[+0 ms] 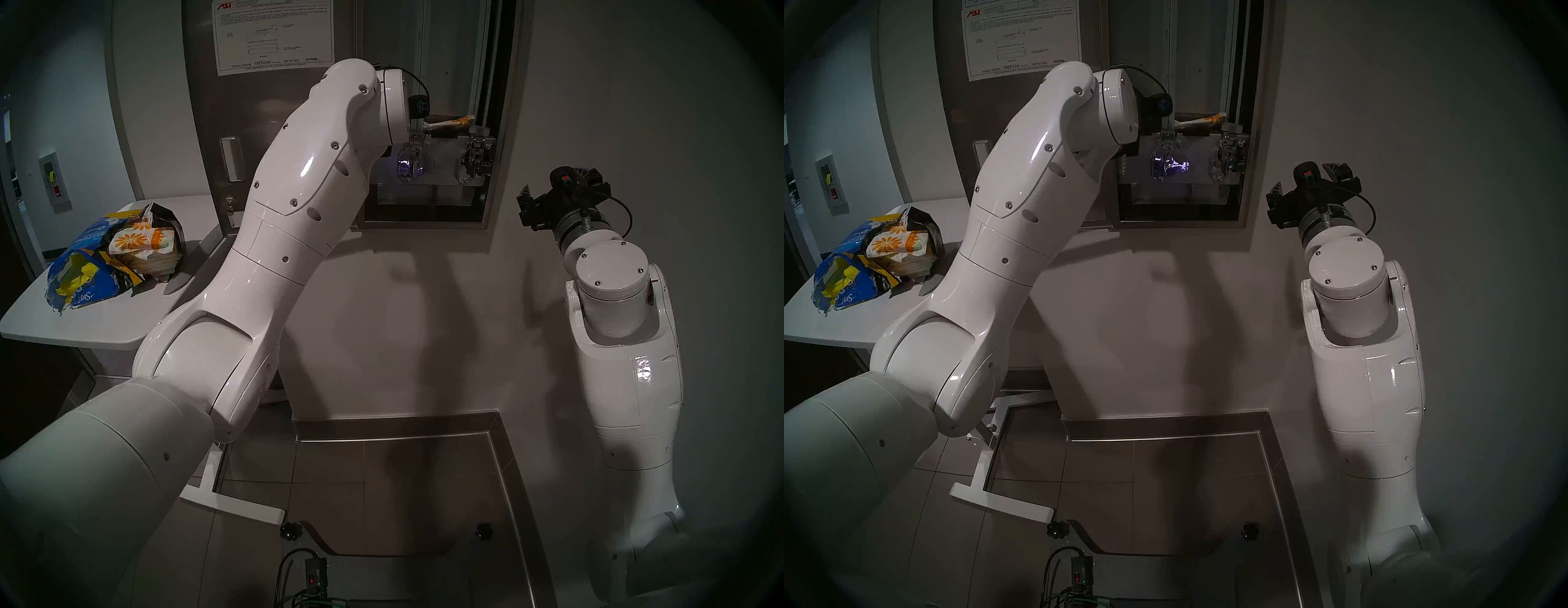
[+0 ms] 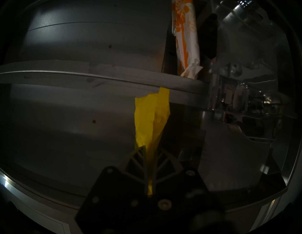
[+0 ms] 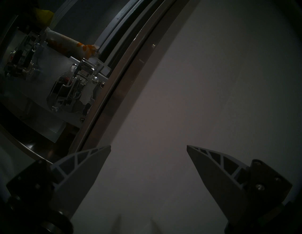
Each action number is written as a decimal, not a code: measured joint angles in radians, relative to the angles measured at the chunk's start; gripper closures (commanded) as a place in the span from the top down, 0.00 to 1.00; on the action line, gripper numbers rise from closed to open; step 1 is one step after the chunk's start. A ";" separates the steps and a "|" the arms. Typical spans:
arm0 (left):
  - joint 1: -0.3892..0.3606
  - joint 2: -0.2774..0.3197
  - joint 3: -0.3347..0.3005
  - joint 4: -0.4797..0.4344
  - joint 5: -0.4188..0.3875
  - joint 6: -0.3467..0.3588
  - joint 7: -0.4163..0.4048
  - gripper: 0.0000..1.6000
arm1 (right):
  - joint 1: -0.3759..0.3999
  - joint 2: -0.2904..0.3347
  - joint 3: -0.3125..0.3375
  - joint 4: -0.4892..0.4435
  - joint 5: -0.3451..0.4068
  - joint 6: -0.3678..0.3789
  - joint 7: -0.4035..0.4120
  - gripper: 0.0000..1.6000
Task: Open the dispenser door, put the pads inside, close the door
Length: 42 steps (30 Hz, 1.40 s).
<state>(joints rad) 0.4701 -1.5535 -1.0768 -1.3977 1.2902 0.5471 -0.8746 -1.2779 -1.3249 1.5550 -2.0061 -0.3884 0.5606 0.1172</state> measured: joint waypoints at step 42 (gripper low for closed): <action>0.076 0.041 0.053 -0.106 0.051 0.032 -0.068 1.00 | 0.000 0.000 0.000 0.000 0.000 0.000 0.000 1.00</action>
<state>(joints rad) 0.5461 -1.5121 -1.0236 -1.5040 1.3411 0.5788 -0.9423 -1.2779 -1.3251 1.5550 -2.0065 -0.3886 0.5602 0.1168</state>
